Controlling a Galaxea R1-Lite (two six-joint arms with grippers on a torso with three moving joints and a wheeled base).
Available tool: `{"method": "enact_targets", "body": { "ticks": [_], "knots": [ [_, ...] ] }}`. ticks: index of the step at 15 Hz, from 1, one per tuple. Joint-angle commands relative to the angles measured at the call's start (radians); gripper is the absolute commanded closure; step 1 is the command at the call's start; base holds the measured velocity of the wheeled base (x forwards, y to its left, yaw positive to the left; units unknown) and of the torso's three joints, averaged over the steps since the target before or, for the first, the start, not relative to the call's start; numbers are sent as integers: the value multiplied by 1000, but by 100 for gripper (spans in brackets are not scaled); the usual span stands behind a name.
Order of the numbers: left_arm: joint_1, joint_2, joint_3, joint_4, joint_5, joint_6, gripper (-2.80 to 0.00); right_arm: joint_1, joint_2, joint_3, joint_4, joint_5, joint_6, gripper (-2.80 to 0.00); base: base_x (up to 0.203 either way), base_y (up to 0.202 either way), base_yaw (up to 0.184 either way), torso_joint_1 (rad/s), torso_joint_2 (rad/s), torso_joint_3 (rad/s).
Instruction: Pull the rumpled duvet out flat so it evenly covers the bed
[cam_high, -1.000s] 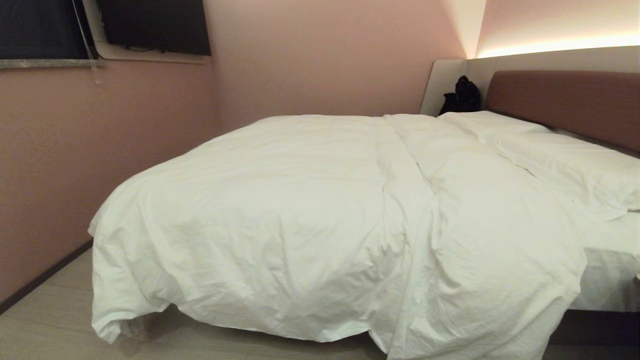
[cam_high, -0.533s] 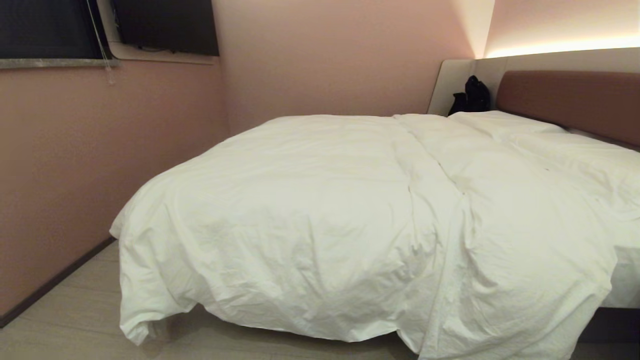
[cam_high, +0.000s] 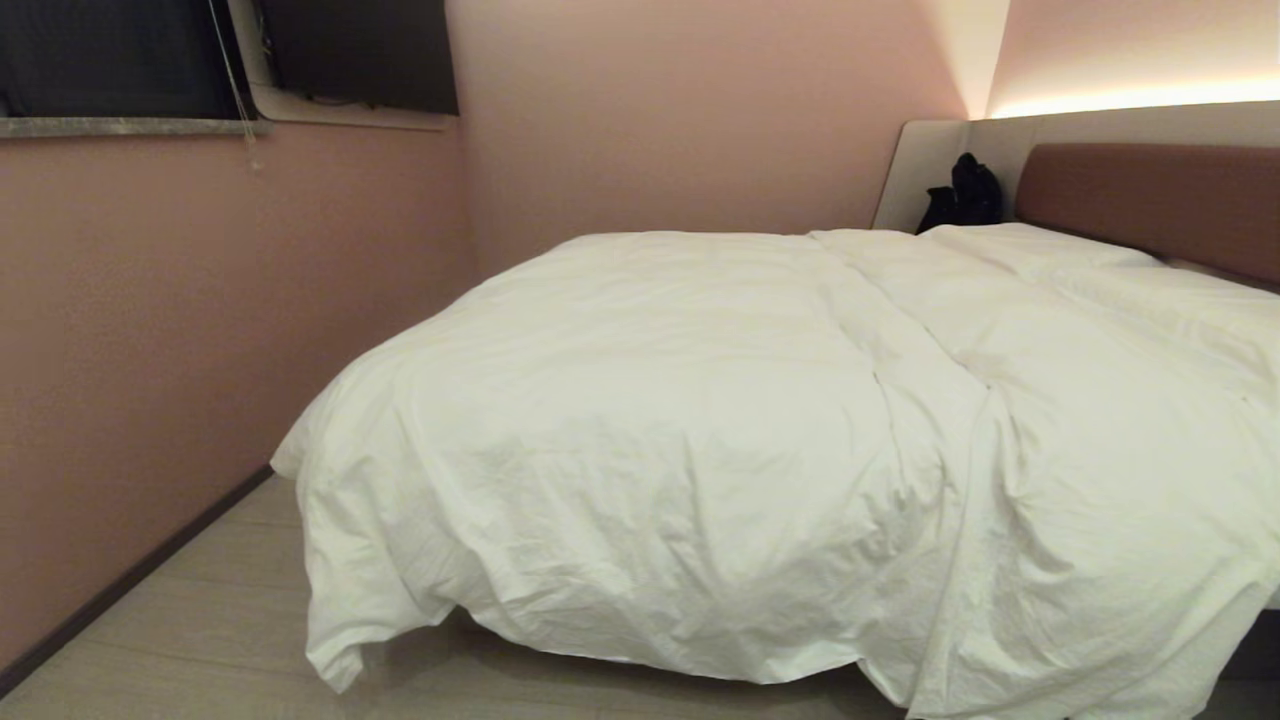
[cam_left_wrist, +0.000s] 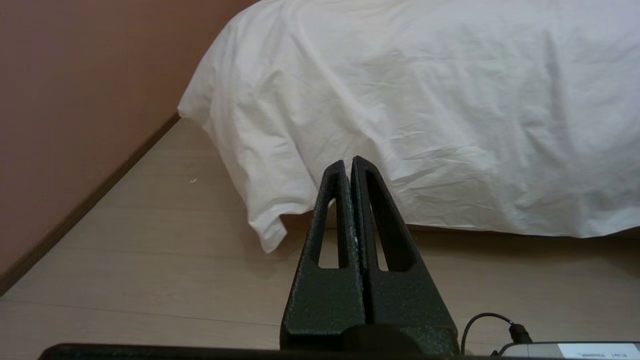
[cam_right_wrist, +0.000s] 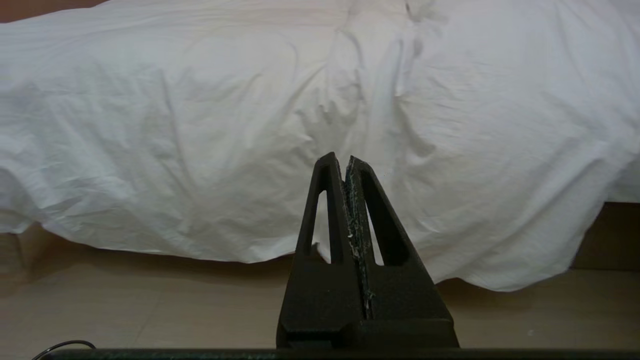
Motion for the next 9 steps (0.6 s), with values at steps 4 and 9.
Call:
{"method": "enact_targets", "body": {
  "ticks": [4,9],
  "knots": [
    [1,0,-2,0,1,0,0,0,0,0,0,0,0,0,0,193,0,4,3,3],
    [1,0,0,0,0,0,0,0,0,0,0,0,0,0,0,193,0,1,5,2]
  ]
}}
